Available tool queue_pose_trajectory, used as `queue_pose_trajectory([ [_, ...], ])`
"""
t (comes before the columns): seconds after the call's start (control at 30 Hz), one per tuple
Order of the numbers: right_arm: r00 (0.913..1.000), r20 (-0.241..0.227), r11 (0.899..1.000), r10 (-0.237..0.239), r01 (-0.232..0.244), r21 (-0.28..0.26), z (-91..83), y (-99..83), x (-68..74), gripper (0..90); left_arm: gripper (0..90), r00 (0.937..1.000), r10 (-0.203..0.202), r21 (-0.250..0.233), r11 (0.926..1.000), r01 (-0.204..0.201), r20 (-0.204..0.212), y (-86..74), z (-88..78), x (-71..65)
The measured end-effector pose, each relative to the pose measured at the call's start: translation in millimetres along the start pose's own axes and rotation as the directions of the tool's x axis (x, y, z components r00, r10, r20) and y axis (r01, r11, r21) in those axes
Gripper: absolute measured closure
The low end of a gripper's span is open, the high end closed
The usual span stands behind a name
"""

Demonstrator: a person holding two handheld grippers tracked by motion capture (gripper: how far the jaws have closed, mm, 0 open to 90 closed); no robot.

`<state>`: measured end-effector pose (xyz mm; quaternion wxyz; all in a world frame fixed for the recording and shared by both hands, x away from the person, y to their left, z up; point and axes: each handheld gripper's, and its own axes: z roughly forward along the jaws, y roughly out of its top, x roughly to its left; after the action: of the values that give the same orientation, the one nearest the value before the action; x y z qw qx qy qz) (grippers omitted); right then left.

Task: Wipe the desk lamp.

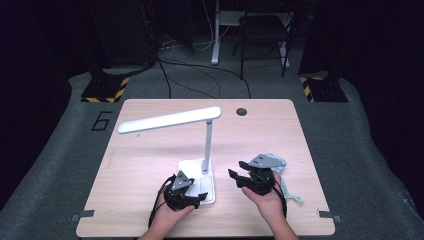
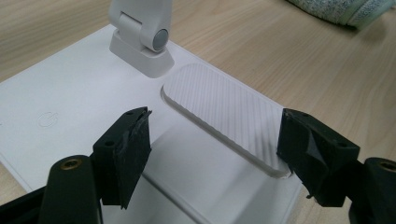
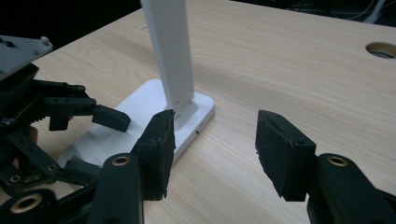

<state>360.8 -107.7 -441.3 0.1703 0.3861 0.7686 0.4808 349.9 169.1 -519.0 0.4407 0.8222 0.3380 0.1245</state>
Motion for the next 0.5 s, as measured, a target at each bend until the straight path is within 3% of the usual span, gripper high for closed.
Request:
queue_pose_trajectory([
  [0.1,0.9993,-0.013,0.999,-0.036,0.036,-0.004,6.2,6.4,9.4,48.0,26.7,0.9999,-0.008,-0.007,0.9999,0.008,-0.010,-0.3,-0.1,0.6],
  [0.17,0.9985,-0.022,0.999,-0.051,0.051,0.003,10.7,10.5,16.1,48.8,29.2,0.9993,-0.038,-0.013,0.9992,0.038,-0.006,-0.4,-0.3,0.6],
  [0.23,0.9974,-0.037,0.998,-0.062,0.062,0.009,15.8,13.8,21.7,49.5,30.7,0.9998,-0.012,0.000,0.9999,0.012,-0.013,0.5,-2.7,5.0],
  [0.3,0.9957,-0.043,0.997,-0.082,0.082,0.001,20.9,16.8,25.5,49.7,31.8,0.9985,-0.053,-0.005,0.9986,0.053,-0.010,0.0,-3.2,4.1],
  [0.33,0.9953,-0.048,0.996,-0.084,0.084,0.002,23.2,18.1,27.5,49.9,32.0,0.9996,-0.022,0.002,0.9998,0.022,-0.019,1.0,-5.0,7.3],
  [0.37,0.9948,-0.047,0.996,-0.091,0.091,-0.002,26.0,19.0,29.0,50.1,32.1,0.9987,-0.049,-0.006,0.9988,0.049,-0.014,0.7,-5.6,6.8],
  [0.4,0.9939,-0.045,0.995,-0.101,0.101,0.000,28.8,20.0,29.8,50.2,32.3,0.9993,-0.031,-0.007,0.9995,0.030,-0.024,1.3,-7.3,9.2],
  [0.5,0.9934,-0.039,0.994,-0.107,0.108,0.009,37.2,22.4,30.6,52.2,33.2,0.9986,-0.047,-0.011,0.9989,0.046,-0.023,2.0,-11.2,11.6],
])
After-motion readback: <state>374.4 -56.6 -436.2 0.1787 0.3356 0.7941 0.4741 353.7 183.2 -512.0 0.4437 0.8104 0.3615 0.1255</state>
